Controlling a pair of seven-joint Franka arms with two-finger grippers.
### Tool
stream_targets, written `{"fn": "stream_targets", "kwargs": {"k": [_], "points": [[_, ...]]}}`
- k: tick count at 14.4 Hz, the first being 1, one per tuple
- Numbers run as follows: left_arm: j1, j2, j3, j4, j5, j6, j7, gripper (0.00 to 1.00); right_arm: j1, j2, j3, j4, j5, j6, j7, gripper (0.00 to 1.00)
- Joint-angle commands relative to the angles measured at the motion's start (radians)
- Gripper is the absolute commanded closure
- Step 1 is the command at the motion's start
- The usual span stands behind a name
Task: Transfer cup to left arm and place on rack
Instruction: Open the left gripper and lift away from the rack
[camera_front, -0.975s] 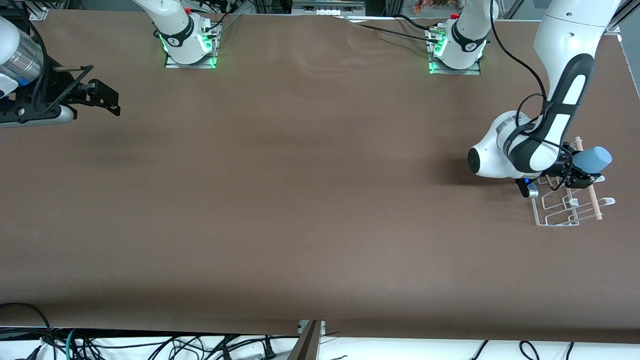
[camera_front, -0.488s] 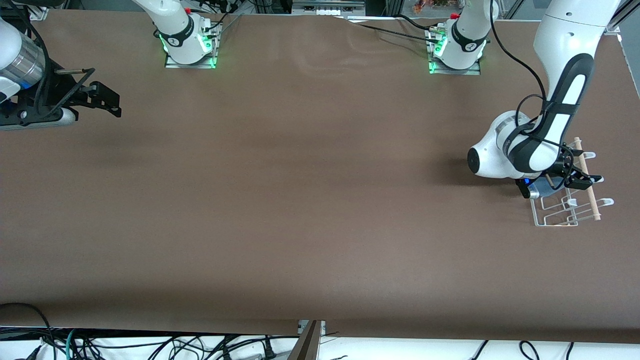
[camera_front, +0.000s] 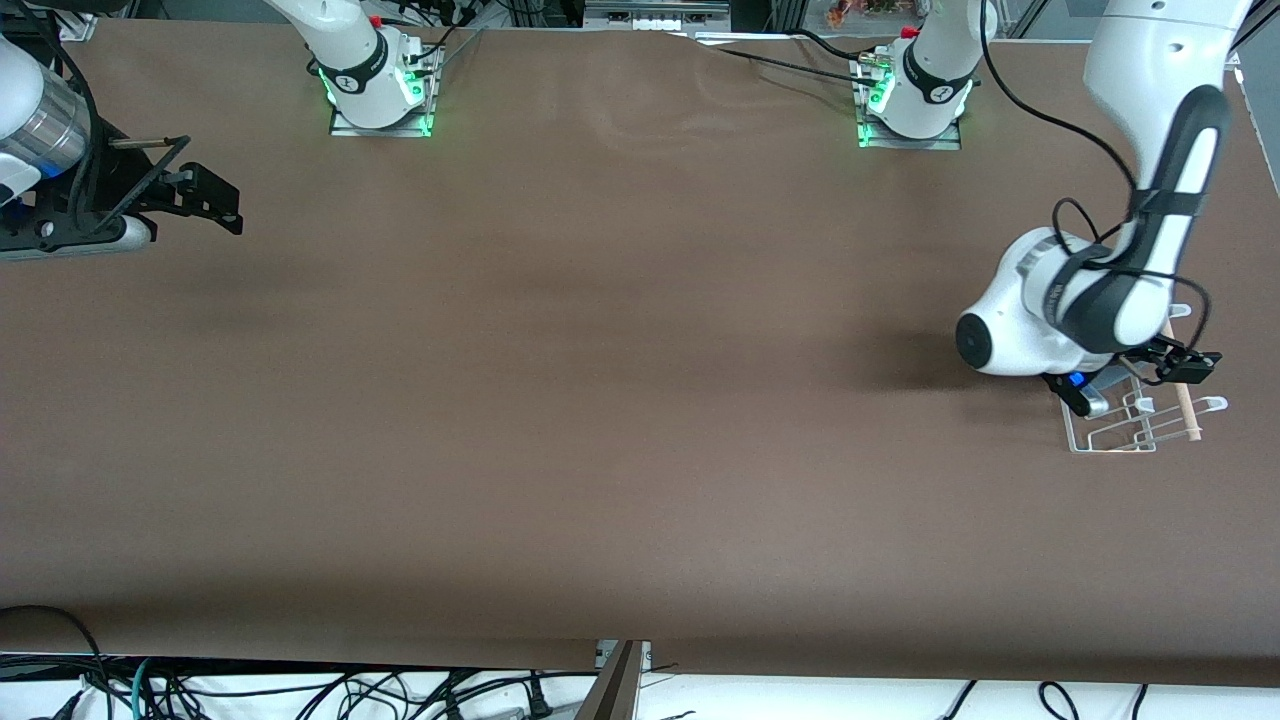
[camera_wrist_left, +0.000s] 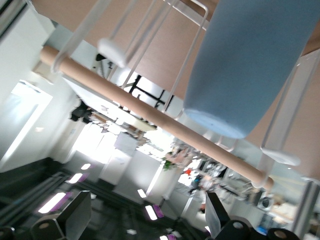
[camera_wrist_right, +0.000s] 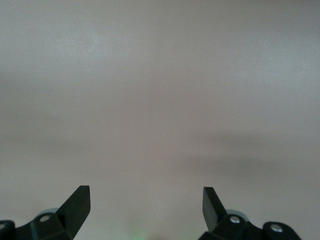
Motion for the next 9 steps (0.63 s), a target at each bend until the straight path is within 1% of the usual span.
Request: {"fn": "stream_targets", "kwargs": {"k": [1, 2, 4, 5, 6, 9], "points": [[0.007, -0.004, 0.000, 0.122, -0.239, -0.054, -0.028, 0.00, 0.007, 0.008, 0.001, 0.025, -0.012, -0.007, -0.006, 0.01], [0.012, -0.004, 0.001, 0.141, -0.324, -0.064, -0.063, 0.00, 0.007, 0.008, 0.001, 0.025, -0.012, -0.005, -0.012, 0.01], [0.028, -0.031, 0.003, 0.159, -0.436, -0.055, -0.085, 0.00, 0.008, 0.008, 0.003, 0.025, -0.015, -0.004, -0.015, 0.01], [0.059, -0.046, 0.000, 0.187, -0.569, -0.045, -0.085, 0.00, 0.010, 0.008, 0.003, 0.025, -0.015, -0.002, -0.015, 0.01], [0.068, -0.056, 0.001, 0.223, -0.696, -0.048, -0.080, 0.00, 0.010, 0.008, 0.003, 0.031, -0.015, -0.002, -0.014, 0.01], [0.062, -0.102, -0.006, 0.274, -0.896, -0.050, -0.090, 0.00, 0.010, 0.016, 0.003, 0.039, -0.017, -0.002, -0.014, 0.01]]}}
